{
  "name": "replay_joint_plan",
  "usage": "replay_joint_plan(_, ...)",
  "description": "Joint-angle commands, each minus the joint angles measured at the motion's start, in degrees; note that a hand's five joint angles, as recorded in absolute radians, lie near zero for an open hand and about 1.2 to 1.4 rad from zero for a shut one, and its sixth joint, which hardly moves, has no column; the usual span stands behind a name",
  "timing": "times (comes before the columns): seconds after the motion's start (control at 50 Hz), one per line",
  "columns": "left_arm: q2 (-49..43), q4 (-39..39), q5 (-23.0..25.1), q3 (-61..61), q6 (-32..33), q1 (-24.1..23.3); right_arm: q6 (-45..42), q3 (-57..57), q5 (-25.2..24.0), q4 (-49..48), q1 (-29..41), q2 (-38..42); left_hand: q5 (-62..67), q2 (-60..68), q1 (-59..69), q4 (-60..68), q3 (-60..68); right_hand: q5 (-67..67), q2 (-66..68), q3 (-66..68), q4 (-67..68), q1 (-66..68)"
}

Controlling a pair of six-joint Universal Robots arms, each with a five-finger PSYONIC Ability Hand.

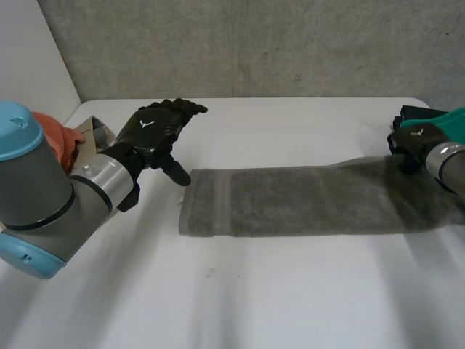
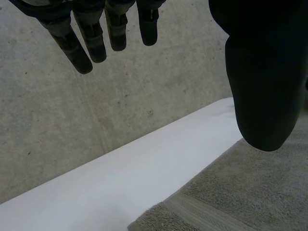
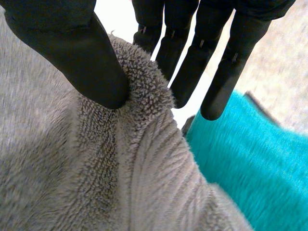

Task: Fold the laundry.

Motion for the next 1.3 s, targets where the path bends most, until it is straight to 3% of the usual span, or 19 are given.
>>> replay_joint_plan(0.02, -0.8, 1.2, 0.0, 0.9, 0.1, 0.0, -0.6, 4.5, -2.3, -2.8, 1.5, -8.8, -2.9, -1.7, -1.2, -1.5, -2.2, 13.9, 12.8, 12.2, 11.8, 16.3)
replay_joint_plan(0.26, -12.7, 3.3, -2.0, 11.2, 1.2, -2.3, 1.3, 13.0, -11.8, 1.9, 7.3, -31.0, -2.9, -1.7, -1.2, -1.5, -2.2, 13.9, 12.8, 12.2, 11.8, 16.3)
replay_joint_plan(0.46, -25.9, -4.5, -4.7, 26.7, 2.4, -7.5, 3.1, 18.7, -17.4, 6.3, 12.2, -46.9, -2.9, -1.7, -1.2, -1.5, -2.2, 13.9, 12.8, 12.2, 11.8, 16.3)
replay_joint_plan(0.6, -31.9, -10.5, -5.0, 31.9, 2.4, -11.2, 7.9, 19.0, -18.1, 5.7, 12.8, -53.0, 0.2, 1.4, 1.9, 1.6, 0.9, 13.9, 12.8, 12.2, 11.8, 16.3)
replay_joint_plan(0.66, -32.6, -11.0, -5.0, 32.0, 2.7, -11.4, 9.8, 18.9, -18.2, 4.6, 11.8, -52.8, 37.7, 38.9, 39.4, 39.1, 38.4, 13.9, 12.8, 12.2, 11.8, 16.3)
replay_joint_plan(0.68, -32.2, -11.1, -5.6, 32.2, 2.8, -11.3, 10.5, 18.9, -18.1, 3.5, 10.5, -51.8, 66.8, 68.0, 68.5, 68.2, 67.5, 13.9, 12.8, 12.2, 11.8, 16.3)
replay_joint_plan(0.72, -31.3, -11.0, -7.0, 32.4, 2.9, -10.8, 10.8, 18.8, -17.9, 2.2, 9.3, -50.1, 67.1, 68.3, 68.8, 68.5, 67.8, 13.9, 12.8, 12.2, 11.8, 16.3)
replay_joint_plan(0.8, -26.5, -8.7, -14.4, 34.2, 4.0, -7.0, 10.0, 16.8, -16.1, -1.3, 8.7, -44.1, 67.1, 68.3, 68.8, 68.5, 67.8, 13.9, 12.8, 12.2, 11.8, 16.3)
replay_joint_plan(0.86, -22.3, -4.4, -18.2, 37.7, 5.7, -4.3, 8.6, 12.5, -10.6, -4.5, 8.6, -37.8, 67.1, 68.3, 68.8, 68.5, 67.8, 13.9, 12.8, 12.2, 11.8, 16.3)
replay_joint_plan(0.98, -14.5, 2.7, -16.4, 41.5, 5.8, -2.1, 7.7, 2.8, 0.1, -14.2, 9.3, -26.5, 67.1, 68.3, 68.8, 68.5, 67.8, 13.9, 12.8, 12.2, 11.8, 16.3)
replay_joint_plan(1.02, -13.1, 3.7, -15.7, 41.3, 5.5, -2.0, 7.8, 2.0, 1.4, -17.0, 10.1, -24.6, 67.1, 68.3, 68.8, 68.5, 67.8, 13.9, 12.8, 12.2, 11.8, 16.3)
replay_joint_plan(1.1, -12.2, 4.1, -15.1, 37.1, 5.4, -2.1, 8.8, 3.6, 1.7, -21.5, 11.0, -22.2, 67.1, 68.3, 68.8, 68.5, 67.8, 13.9, 12.8, 12.2, 11.8, 16.3)
replay_joint_plan(1.24, -16.0, 6.8, -15.0, 19.1, 6.0, -1.9, 11.1, 17.6, -2.3, -23.5, 12.7, -19.1, 67.1, 68.3, 68.8, 68.5, 67.8, 13.9, 12.8, 12.2, 11.8, 16.3)
replay_joint_plan(1.3, -20.1, 9.8, -15.1, 13.3, 6.5, -1.6, 9.8, 23.3, -3.8, -24.2, 13.2, -15.2, 54.5, 55.7, 56.2, 55.9, 55.2, 13.9, 12.8, 12.2, 11.8, 16.3)
